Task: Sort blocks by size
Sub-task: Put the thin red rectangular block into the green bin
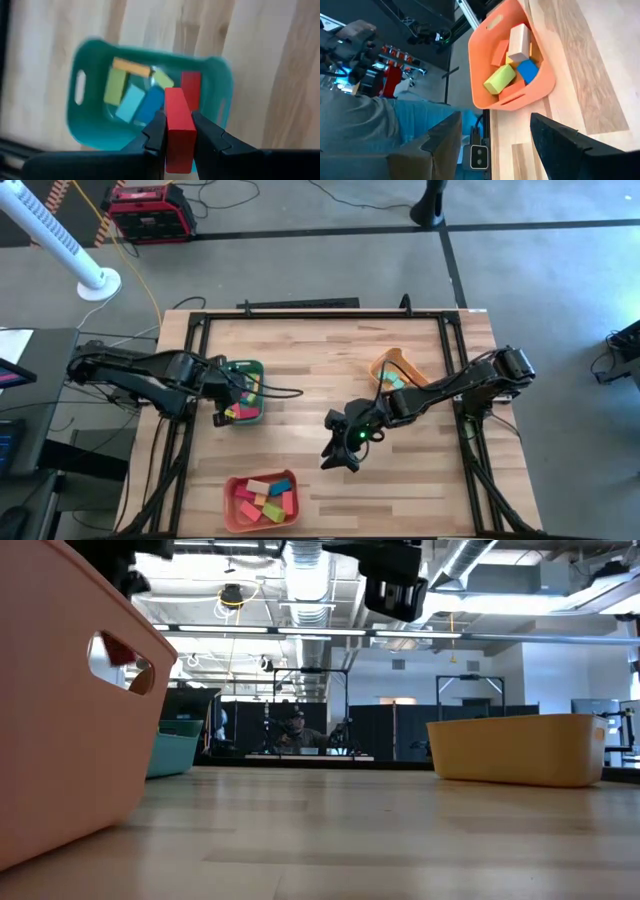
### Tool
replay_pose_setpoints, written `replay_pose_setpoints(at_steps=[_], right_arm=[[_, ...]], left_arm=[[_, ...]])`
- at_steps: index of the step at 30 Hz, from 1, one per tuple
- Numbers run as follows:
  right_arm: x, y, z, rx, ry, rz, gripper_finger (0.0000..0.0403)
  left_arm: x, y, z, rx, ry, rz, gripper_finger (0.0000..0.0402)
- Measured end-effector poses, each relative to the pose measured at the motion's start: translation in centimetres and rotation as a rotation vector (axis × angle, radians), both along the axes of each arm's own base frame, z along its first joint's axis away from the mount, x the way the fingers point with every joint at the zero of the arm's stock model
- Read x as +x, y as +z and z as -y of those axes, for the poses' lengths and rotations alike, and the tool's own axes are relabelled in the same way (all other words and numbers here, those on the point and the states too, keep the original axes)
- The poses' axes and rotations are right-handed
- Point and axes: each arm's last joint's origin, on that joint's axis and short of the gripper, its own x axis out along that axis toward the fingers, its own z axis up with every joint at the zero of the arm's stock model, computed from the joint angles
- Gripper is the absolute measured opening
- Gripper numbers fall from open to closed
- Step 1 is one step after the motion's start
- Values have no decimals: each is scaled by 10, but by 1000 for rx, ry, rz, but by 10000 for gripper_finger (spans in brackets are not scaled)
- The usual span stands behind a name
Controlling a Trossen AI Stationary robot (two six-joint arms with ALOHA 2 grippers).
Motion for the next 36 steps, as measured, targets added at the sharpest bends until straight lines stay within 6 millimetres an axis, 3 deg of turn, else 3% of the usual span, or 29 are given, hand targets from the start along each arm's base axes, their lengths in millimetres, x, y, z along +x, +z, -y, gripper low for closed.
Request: replay_pose_setpoints(at_steps=[9,19,36], right_arm=[[-4,-1,-12,-5,13,-9,260],[-8,-1,-24,-22,17,-9,260],[-11,-1,-33,-43,4,-2,260]], left_arm=[[-2,-39,-7,-39,71,-95,56],[-4,-64,-16,-41,134,-136,59],[-2,-70,-15,-72,126,-116,71]])
